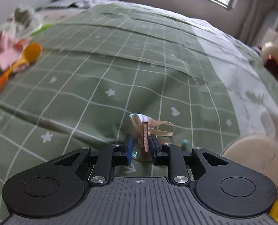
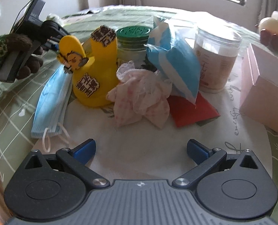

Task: Organize soft objects
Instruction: 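Grasp the brown hair clip with pink ribbon with the left gripper, then grasp the round beige pad with the right gripper while the left gripper carries the clip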

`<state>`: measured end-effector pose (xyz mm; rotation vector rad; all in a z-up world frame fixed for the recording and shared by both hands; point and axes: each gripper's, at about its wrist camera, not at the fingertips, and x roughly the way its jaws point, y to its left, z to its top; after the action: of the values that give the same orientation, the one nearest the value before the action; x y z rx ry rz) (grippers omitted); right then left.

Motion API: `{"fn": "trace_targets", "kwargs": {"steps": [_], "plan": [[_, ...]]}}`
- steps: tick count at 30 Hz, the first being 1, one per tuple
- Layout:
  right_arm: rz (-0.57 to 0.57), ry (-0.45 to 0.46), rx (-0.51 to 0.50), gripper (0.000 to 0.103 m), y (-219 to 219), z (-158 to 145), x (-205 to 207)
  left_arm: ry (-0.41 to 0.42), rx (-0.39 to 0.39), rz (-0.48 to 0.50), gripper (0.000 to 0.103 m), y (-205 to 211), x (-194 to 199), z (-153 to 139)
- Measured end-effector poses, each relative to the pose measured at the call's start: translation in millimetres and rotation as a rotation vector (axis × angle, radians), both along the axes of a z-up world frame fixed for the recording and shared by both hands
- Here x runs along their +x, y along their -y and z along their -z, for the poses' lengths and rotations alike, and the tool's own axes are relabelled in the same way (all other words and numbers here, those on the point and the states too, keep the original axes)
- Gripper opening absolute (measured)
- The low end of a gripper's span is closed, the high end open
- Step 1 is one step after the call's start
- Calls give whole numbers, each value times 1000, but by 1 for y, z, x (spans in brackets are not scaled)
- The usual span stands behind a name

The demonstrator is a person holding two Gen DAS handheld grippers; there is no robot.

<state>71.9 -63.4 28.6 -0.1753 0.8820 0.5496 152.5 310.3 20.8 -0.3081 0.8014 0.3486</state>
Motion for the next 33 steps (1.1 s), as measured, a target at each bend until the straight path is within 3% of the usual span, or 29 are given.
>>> {"fn": "trace_targets", "kwargs": {"steps": [5,7,12,17,22,27,31,33], "plan": [[-11,5,-6,103,1,-1,-4,60,241,136,19,32,-12,8],[-47,29,-2,103,3,-2,-11,92,257,161,16,34,-19,8],[-116,61,-17,98,-1,-30,-11,184,189,201,15,32,-62,-12],[-187,197,-12,98,-32,-101,6,240,143,243,15,27,-107,-37],[-258,49,23,98,-105,-151,84,261,51,282,15,20,-132,-46],[-211,-97,-50,98,-169,-127,166,301,-114,335,15,22,-139,-31],[-155,-223,-102,83,-188,-88,197,343,-249,372,15,28,-127,-13],[-137,-260,-138,82,-197,-72,201,345,-280,371,15,31,-118,-5]]}}
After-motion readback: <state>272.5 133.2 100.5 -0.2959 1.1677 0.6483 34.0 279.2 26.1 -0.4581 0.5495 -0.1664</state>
